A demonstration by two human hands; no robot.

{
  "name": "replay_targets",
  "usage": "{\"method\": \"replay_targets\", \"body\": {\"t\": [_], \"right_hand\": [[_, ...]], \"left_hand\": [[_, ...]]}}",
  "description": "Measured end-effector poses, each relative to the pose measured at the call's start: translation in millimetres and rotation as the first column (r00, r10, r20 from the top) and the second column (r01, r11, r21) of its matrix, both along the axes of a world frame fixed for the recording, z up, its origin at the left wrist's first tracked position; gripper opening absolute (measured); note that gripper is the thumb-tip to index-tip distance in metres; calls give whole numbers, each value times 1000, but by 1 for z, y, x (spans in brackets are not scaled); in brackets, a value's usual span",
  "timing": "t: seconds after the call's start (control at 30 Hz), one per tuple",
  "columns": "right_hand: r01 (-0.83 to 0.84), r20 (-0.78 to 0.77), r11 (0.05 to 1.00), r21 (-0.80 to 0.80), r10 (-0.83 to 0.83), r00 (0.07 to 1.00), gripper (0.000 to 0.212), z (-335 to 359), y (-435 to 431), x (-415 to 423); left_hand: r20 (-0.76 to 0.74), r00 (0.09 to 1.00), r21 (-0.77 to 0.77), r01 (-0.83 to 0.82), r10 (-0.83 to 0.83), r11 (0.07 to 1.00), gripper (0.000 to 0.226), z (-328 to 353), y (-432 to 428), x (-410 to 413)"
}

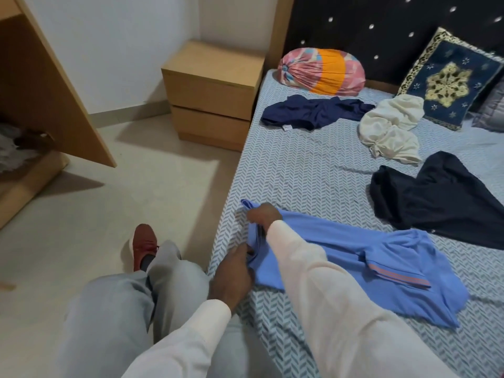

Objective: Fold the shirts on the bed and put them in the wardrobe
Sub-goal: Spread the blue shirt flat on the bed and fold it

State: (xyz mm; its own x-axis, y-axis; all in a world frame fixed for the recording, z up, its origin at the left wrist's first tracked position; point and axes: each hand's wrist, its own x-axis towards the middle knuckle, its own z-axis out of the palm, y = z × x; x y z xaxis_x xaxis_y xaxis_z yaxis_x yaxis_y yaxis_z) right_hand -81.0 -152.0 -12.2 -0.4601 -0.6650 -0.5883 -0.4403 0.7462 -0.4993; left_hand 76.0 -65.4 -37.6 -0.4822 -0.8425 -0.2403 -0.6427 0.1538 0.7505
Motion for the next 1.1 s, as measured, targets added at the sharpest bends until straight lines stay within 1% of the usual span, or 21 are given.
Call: {"method": "replay_targets", "body": {"t": [0.07,0.1,0.2,0.27,0.33,0.37,0.43,0.5,0.53,0.57,0.6,0.63,0.7,0.77,0.8,0.87,0.9,0.97,1.0,1.03,1.1], "right_hand": [[169,261,985,28,-170,950,15,3,13,-25],[240,320,970,37,-239,917,15,3,21,-36],[389,444,920,42,-366,818,16,3,44,-58],[414,436,910,31,-385,813,16,0,53,-66],[404,392,915,-16,-365,844,21,-7,55,-68],[360,327,930,-75,-318,890,22,-12,55,-68],[176,58,969,-171,-168,984,23,-15,56,-62],[32,-224,977,-209,-79,971,48,-17,61,-54],[-17,-321,973,-232,-60,945,56,-18,62,-50],[-76,-388,968,-240,-24,921,57,-20,63,-47],[-143,-421,965,-220,38,906,53,-22,63,-44],[-197,-432,962,-188,99,896,44,-25,63,-42],[-202,-436,972,-120,132,890,32,-26,61,-39],[-207,-492,978,-26,168,854,42,-23,60,-35],[-213,-521,976,36,200,830,53,-20,59,-32],[-235,-541,960,151,279,793,79,-17,58,-21],[-246,-527,949,199,315,789,89,-16,58,-16],[-240,-478,938,250,335,812,98,-16,56,-8],[-222,-448,940,260,321,834,92,-13,55,-5],[-205,-433,946,249,299,851,76,-9,53,-2],[-214,-443,946,242,304,843,25,-1,50,4]], "left_hand": [[29,998,-40,56,-55,998,47,-4,5,-7],[58,994,-59,100,-97,993,50,-6,8,-11],[145,969,-94,214,-199,972,49,-10,14,-21],[183,954,-102,259,-238,961,43,-10,17,-27],[198,943,-103,292,-268,951,40,-11,16,-30],[196,937,-96,312,-290,945,38,-12,15,-31],[176,919,-56,368,-353,928,29,-12,14,-31],[108,914,-31,397,-392,917,15,-14,16,-30],[58,927,-27,373,-371,927,16,-15,17,-28],[-5,954,-38,300,-301,953,15,-17,17,-27],[-53,981,-57,182,-185,982,12,-18,15,-26],[-67,996,-86,56,-62,995,18,-20,12,-24],[61,995,-87,-76,82,993,42,-21,4,-20],[218,974,-8,-61,61,998,47,-20,2,-20],[231,972,40,-44,34,998,42,-19,3,-22],[195,980,111,28,-49,993,30,-19,8,-25],[187,977,111,82,-102,990,28,-21,9,-26],[160,978,99,122,-136,988,29,-24,8,-24],[116,987,117,102,-115,988,28,-24,6,-23],[55,995,153,77,-86,985,26,-23,5,-21],[-20,998,207,54,-51,977,19,-20,7,-19]]}}
